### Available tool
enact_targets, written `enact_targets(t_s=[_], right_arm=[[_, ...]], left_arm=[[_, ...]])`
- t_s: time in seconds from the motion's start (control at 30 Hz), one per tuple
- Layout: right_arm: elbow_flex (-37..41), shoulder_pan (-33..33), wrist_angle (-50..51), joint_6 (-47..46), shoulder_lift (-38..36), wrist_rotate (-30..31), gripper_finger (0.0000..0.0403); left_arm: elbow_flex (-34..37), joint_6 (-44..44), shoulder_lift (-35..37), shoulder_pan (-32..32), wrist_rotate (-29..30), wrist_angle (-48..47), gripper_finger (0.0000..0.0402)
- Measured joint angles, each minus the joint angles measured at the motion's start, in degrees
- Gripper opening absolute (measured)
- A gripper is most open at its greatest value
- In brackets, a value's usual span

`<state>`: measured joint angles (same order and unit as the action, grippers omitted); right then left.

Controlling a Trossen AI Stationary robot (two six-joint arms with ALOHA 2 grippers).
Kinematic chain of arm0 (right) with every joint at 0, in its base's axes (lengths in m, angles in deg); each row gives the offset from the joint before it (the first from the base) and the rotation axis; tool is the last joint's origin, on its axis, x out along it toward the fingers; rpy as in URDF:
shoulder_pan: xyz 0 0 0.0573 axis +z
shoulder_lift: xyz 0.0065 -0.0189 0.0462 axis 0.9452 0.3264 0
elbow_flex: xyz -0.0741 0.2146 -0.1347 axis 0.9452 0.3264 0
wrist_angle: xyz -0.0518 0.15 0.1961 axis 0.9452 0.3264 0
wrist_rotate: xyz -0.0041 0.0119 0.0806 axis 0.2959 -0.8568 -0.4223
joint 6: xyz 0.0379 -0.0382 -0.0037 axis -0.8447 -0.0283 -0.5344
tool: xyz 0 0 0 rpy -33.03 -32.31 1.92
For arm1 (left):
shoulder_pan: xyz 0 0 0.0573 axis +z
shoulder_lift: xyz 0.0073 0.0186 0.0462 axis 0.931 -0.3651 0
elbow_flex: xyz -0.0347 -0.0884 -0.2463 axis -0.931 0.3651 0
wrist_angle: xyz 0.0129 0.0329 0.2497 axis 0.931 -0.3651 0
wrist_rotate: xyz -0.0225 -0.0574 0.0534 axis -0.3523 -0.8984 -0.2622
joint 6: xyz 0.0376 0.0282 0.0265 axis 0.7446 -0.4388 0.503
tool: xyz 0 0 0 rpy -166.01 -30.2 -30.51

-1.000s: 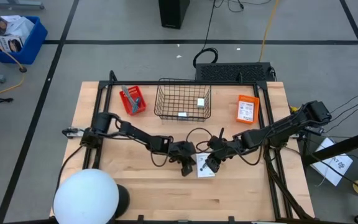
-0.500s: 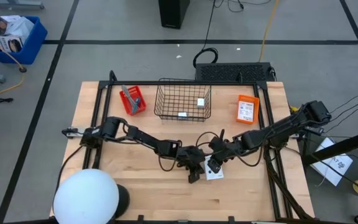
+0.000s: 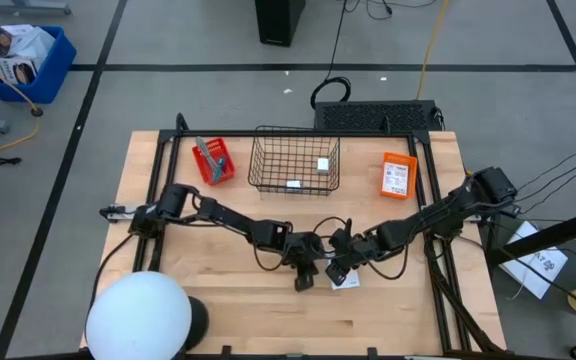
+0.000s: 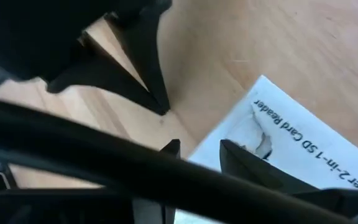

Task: Pick and place items into bin
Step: Put the card reader box into the orange bin

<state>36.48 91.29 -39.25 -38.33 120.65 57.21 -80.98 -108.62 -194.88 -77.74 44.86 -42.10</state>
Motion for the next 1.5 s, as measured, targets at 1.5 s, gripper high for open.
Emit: enact_targets(t_s=[1.5], right_arm=[[-2.2,-2.5,5.3,4.7,8.1,-3.5,0.0001]], left_arm=[[0.1,4.8,3.1,0.4,6.0,-7.9,0.0031]])
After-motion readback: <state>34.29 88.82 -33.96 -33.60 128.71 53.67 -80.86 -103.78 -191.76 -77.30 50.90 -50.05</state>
